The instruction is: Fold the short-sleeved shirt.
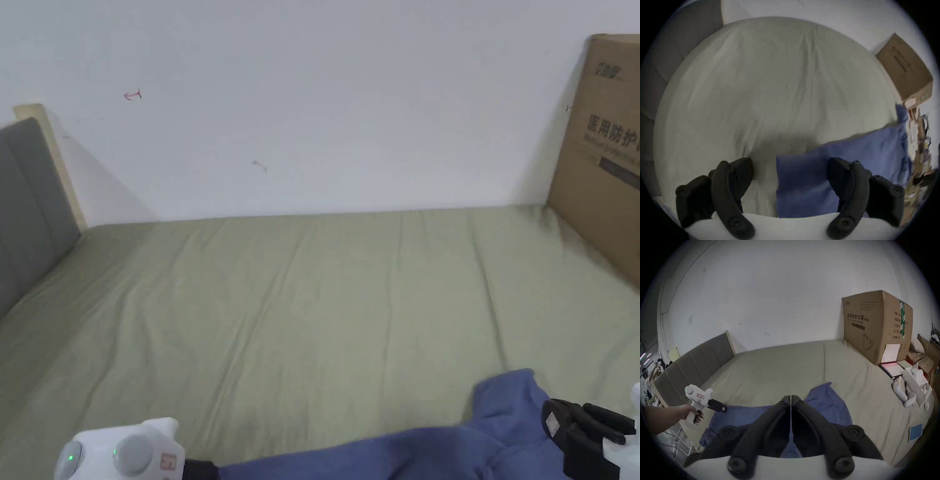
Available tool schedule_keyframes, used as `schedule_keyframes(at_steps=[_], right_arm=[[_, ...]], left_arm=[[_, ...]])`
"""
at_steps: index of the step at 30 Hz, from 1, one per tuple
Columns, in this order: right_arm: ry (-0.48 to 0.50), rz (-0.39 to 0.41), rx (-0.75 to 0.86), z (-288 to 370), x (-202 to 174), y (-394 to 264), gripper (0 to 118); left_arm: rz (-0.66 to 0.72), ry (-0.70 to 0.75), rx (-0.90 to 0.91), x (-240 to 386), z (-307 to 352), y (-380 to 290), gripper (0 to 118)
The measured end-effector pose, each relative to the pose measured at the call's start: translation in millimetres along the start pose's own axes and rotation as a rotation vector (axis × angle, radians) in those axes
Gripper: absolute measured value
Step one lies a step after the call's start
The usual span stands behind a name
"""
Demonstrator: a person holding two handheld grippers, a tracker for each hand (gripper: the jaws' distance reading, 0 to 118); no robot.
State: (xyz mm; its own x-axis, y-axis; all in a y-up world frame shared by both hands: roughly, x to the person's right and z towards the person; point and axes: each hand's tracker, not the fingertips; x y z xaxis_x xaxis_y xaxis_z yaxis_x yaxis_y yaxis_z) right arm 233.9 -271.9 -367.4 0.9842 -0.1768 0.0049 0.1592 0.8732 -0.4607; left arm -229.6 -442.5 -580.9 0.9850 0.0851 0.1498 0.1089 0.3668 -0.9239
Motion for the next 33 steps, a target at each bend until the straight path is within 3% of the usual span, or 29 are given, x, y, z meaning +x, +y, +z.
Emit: schedule_keyframes(at_steps=[4, 6, 7, 8, 9, 10, 11, 14, 15, 16, 17, 18, 21, 25, 29, 31, 33], right_arm=[[0.02, -0.065, -0.033, -5.7, 13.6, -6.9, 2], [0.058, -0.113, -0.052, -8.2, 25.2, -9.1, 2], [0.055, -0.101, -0.056, -10.7, 31.6, -8.2, 2], [0.051, -0.09, -0.065, -14.0, 37.2, -6.9, 2], [0.039, -0.072, -0.082, -18.5, 44.4, -4.3, 2], [0.034, -0.069, -0.095, -23.2, 53.2, -1.1, 2], [0.038, -0.079, -0.109, -28.8, 62.4, 2.9, 2], [0.03, -0.189, -0.15, -59.6, 101.0, 19.3, 3], [0.011, -0.197, -0.176, -73.3, 110.7, 25.2, 14], [-0.006, -0.2, -0.255, -93.7, 121.2, 32.0, 47], [-0.036, -0.205, -0.34, -114.5, 130.6, 35.9, 97], [-0.072, -0.205, -0.444, -138.1, 139.4, 35.2, 107], [-0.156, -0.18, -0.558, -187.1, 157.1, 25.6, 106], [-0.326, -0.067, -0.665, -237.3, 165.3, 10.5, 106], [-0.261, 0.014, -0.824, -263.9, 153.8, -15.4, 104], [-0.31, 0.072, -0.728, -253.1, 143.5, -14.3, 104], [-0.251, 0.04, -0.736, -246.0, 140.7, -11.8, 88]], left_arm=[[0.024, 0.026, 0.081, 9.4, 7.3, -12.3, 102], [-0.002, 0.051, 0.091, 12.2, 19.4, -14.2, 90], [-0.012, 0.056, 0.134, 11.9, 29.6, -18.0, 73], [-0.021, 0.057, 0.183, 11.8, 40.2, -21.6, 33], [-0.017, 0.029, 0.226, 9.0, 55.0, -19.0, 1], [0.007, -0.055, 0.249, 9.8, 68.7, -23.2, 1], [0.017, -0.044, 0.286, 10.8, 81.8, -27.5, 1], [-0.024, -0.062, 0.378, 12.9, 124.6, -28.5, 1], [-0.033, -0.064, 0.396, 13.1, 135.9, -30.0, 1], [-0.033, -0.066, 0.405, 14.4, 146.8, -29.3, 1], [-0.033, -0.068, 0.411, 15.5, 155.0, -28.5, 1], [-0.033, -0.068, 0.417, 15.8, 161.9, -29.3, 1], [-0.039, -0.056, 0.424, 15.2, 170.3, -27.8, 1], [-0.023, -0.049, 0.393, 12.0, 163.8, -27.0, 1], [-0.05, -0.017, 0.33, 12.5, 145.0, -25.2, 1], [-0.049, -0.012, 0.32, 13.7, 139.3, -26.5, 1], [-0.041, -0.011, 0.31, 11.5, 133.7, -26.8, 1]])
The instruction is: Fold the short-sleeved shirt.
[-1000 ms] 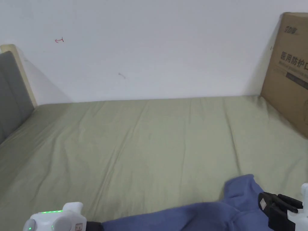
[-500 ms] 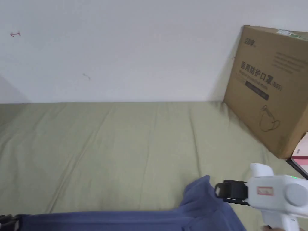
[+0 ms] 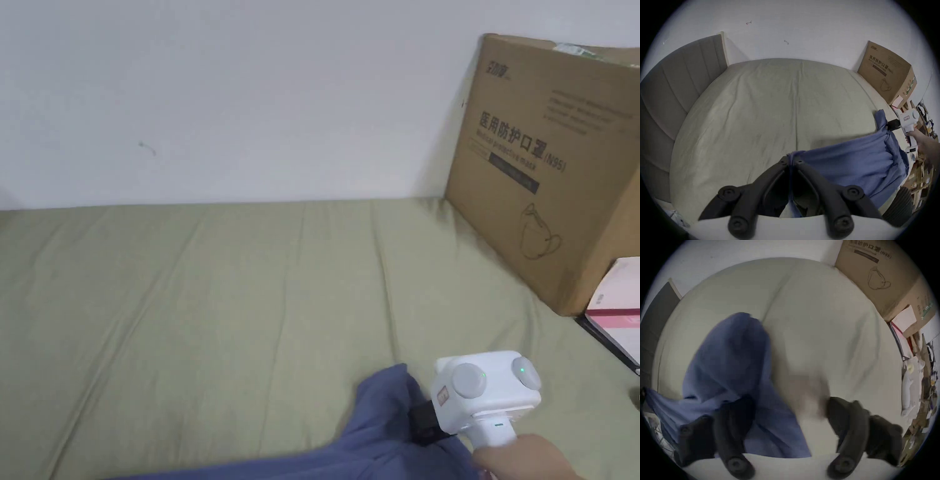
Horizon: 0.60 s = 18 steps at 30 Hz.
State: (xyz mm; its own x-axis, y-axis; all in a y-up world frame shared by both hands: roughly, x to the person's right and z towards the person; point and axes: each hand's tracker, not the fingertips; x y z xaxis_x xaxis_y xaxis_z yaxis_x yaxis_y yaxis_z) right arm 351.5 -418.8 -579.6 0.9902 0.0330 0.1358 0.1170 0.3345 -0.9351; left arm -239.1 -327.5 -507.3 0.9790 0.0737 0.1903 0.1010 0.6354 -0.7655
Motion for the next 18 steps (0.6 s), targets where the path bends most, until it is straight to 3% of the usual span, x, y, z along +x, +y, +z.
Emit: schedule_keyframes(at_steps=[1, 4, 6, 10, 18], right_arm=[[0.009, 0.003, 0.01, 7.4, -1.8, -3.4, 78], [0.128, 0.021, 0.025, 27.0, -2.5, -11.6, 0], [0.189, -0.05, 0.067, 48.5, 4.5, -20.6, 0], [0.265, -0.219, 0.336, 128.2, 34.0, -38.4, 0], [0.285, -0.242, 0.559, 294.8, 81.1, -55.2, 0]], left_arm=[[0.007, 0.0, -0.002, 0.1, 0.0, -0.6, 1], [0.034, -0.006, 0.005, -1.6, 3.0, -3.2, 1], [0.042, -0.005, 0.019, 1.9, 11.9, -1.8, 1], [0.041, -0.032, 0.08, 5.6, 45.8, 3.7, 1], [-0.016, -0.112, 0.276, 19.2, 137.2, 38.1, 1]])
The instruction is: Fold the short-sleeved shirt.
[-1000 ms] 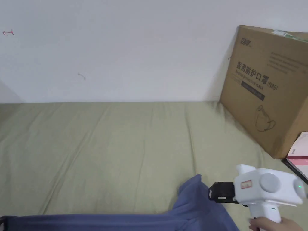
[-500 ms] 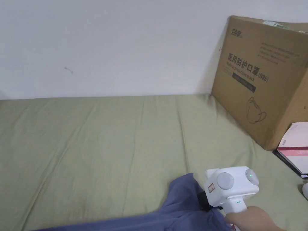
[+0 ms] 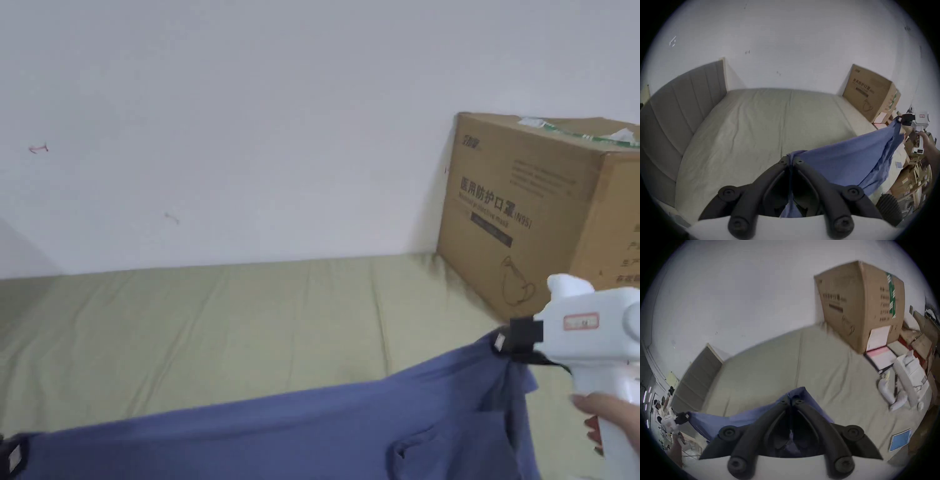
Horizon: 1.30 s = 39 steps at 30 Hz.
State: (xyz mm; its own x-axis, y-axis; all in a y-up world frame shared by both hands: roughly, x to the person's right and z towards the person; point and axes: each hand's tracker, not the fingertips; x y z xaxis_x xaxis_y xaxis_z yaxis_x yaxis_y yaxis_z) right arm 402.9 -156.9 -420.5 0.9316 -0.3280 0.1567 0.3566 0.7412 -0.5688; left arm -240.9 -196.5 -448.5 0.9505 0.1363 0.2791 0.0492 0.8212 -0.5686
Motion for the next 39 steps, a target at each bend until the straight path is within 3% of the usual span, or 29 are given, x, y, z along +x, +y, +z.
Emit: schedule_keyframes(at_steps=[4, 10, 21, 25, 27, 33, 39], right_arm=[[-0.044, 0.096, 0.103, 40.5, -33.0, 37.2, 0], [-0.06, 0.138, 0.236, 66.5, -69.2, 115.4, 0], [-0.163, 0.228, 0.396, 32.6, -124.6, 252.0, 0], [-0.198, 0.328, 0.509, 26.2, -149.8, 288.3, 0], [-0.223, 0.37, 0.562, 21.6, -158.8, 298.1, 0], [-0.249, 0.332, 0.578, -18.3, -163.6, 297.7, 0], [-0.253, 0.219, 0.376, -109.8, -103.8, 193.3, 0]], left_arm=[[-0.03, -0.008, 0.081, 16.0, 16.6, 57.5, 1], [-0.07, 0.015, 0.159, 26.7, 23.0, 143.3, 1], [-0.076, 0.069, 0.267, 18.9, -21.4, 276.5, 1], [-0.062, 0.087, 0.325, 14.6, -41.5, 311.9, 1], [-0.134, 0.133, 0.344, 17.0, -51.9, 324.2, 1], [-0.123, 0.175, 0.359, 22.5, -88.2, 334.3, 1], [-0.082, 0.137, 0.186, 22.1, -156.6, 243.6, 1]])
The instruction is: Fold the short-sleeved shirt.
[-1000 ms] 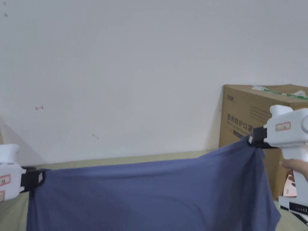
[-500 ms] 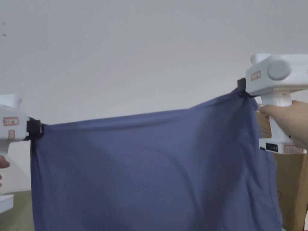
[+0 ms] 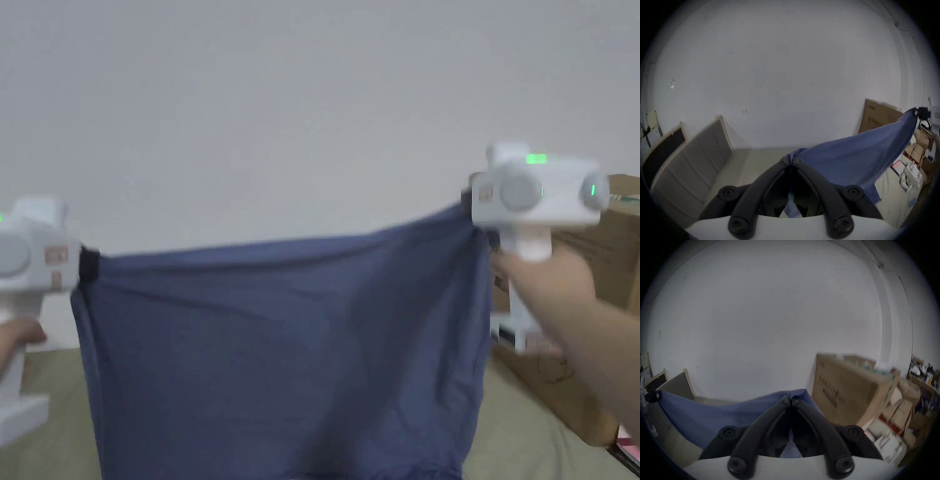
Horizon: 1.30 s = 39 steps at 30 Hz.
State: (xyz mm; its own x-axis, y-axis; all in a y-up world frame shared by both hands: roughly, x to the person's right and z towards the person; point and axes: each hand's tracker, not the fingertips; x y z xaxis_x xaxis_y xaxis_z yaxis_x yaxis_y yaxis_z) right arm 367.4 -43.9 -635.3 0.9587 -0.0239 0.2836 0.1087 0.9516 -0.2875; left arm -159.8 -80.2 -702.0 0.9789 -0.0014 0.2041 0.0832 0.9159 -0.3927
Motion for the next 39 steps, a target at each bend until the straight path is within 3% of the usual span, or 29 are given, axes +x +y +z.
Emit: schedule_keyframes(at_steps=[3, 5, 9, 11, 13, 20, 26, 32, 33, 34, 36, 37, 38, 39], right_arm=[[0.023, -0.11, -0.265, -22.9, 24.0, -128.0, 0], [0.011, -0.141, -0.449, -21.1, 39.5, -222.8, 0], [0.013, -0.007, -0.702, 15.4, 74.5, -370.0, 0], [0.02, 0.01, -0.742, 58.3, 91.2, -412.5, 0], [0.076, -0.048, -0.697, 104.9, 109.1, -432.3, 0], [0.204, 0.11, -0.737, 221.1, 133.3, -455.4, 0], [0.202, 0.087, -0.775, 253.1, 143.1, -462.2, 0], [0.185, 0.083, -0.847, 255.4, 145.5, -459.0, 1], [0.179, 0.074, -0.849, 255.3, 144.4, -457.5, 3], [0.166, 0.055, -0.86, 255.4, 143.2, -454.4, 16], [0.115, 0.01, -0.856, 258.6, 143.1, -448.9, 80], [0.1, -0.028, -0.853, 260.2, 143.1, -445.5, 97], [0.123, -0.102, -0.809, 267.6, 143.9, -437.9, 98], [0.156, -0.157, -0.781, 270.6, 144.0, -432.7, 98]], left_arm=[[0.043, -0.028, -0.18, 10.1, -21.2, -104.2, 1], [0.102, -0.06, -0.315, 14.9, -23.4, -182.1, 1], [0.144, -0.052, -0.525, 18.1, 7.3, -318.6, 1], [0.119, -0.064, -0.496, 7.0, 37.0, -365.6, 1], [0.162, -0.103, -0.511, -0.3, 66.9, -394.0, 1], [0.087, -0.135, -0.584, -13.1, 153.0, -423.7, 1], [-0.047, -0.174, -0.656, -2.2, 192.0, -441.9, 1], [-0.026, -0.194, -0.702, -4.6, 201.1, -440.2, 2], [0.014, -0.203, -0.724, -7.0, 200.8, -439.5, 6], [0.067, -0.199, -0.755, -11.1, 201.1, -437.9, 15], [0.169, -0.209, -0.757, -19.5, 205.5, -434.7, 64], [0.211, -0.207, -0.755, -23.1, 209.3, -432.5, 86], [0.268, -0.221, -0.739, -24.9, 214.4, -429.2, 102], [0.32, -0.246, -0.712, -26.7, 218.2, -424.0, 103]])
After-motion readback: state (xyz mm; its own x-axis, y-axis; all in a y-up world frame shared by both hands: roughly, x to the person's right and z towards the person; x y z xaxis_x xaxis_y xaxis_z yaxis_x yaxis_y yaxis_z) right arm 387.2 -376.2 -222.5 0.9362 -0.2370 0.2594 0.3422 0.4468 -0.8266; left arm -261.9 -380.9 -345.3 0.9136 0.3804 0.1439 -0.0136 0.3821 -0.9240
